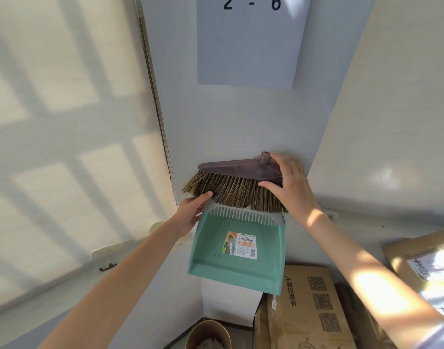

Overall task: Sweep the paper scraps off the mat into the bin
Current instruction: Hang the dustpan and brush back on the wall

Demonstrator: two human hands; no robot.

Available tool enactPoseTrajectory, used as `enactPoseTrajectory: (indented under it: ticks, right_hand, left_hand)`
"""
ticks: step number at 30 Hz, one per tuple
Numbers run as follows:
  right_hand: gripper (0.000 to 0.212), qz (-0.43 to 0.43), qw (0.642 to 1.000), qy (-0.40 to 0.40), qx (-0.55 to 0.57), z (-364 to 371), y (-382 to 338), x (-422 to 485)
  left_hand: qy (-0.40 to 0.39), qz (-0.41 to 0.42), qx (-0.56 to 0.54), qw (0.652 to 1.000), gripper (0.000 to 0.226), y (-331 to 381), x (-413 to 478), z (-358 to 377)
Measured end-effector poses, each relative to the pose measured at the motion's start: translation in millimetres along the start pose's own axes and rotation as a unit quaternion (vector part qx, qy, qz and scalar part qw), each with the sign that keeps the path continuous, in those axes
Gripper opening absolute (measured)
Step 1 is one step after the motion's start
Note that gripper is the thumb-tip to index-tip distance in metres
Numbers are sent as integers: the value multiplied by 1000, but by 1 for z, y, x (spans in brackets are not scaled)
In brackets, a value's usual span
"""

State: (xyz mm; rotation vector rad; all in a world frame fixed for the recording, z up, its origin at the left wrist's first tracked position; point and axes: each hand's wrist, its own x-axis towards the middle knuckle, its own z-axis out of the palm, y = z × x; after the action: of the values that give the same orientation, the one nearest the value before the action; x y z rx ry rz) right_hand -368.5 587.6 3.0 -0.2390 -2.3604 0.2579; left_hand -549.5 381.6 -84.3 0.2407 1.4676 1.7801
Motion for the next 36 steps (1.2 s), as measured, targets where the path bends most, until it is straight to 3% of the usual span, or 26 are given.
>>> enactPoseTrajectory:
  ticks: [12, 17, 22, 25, 33, 36]
  right_hand:
    - [64, -15, 999, 35, 6, 5, 2, -2]
    - [63, -32, 998, 47, 14, 7, -9, 8]
    - [59, -34, 998, 47, 22, 6, -14, 12]
    - [59, -31, 998, 39, 26, 6, -11, 12]
    - [60, -36, 995, 81, -42, 15, -6, 8]
    - [64, -35, 995, 75, -52, 16, -6, 6]
  left_hand:
    - [41, 55, -37, 997, 72, 8, -2, -3]
    - [62, 58, -39, 996, 47, 14, -1, -7]
    - [69, 56, -37, 995, 46, 13, -3, -11]
    - [75, 54, -18, 996, 32, 12, -5, -11]
    - [75, 43, -13, 996, 5, 11, -7, -9]
    - [72, 38, -25, 996, 11, 12, -8, -7]
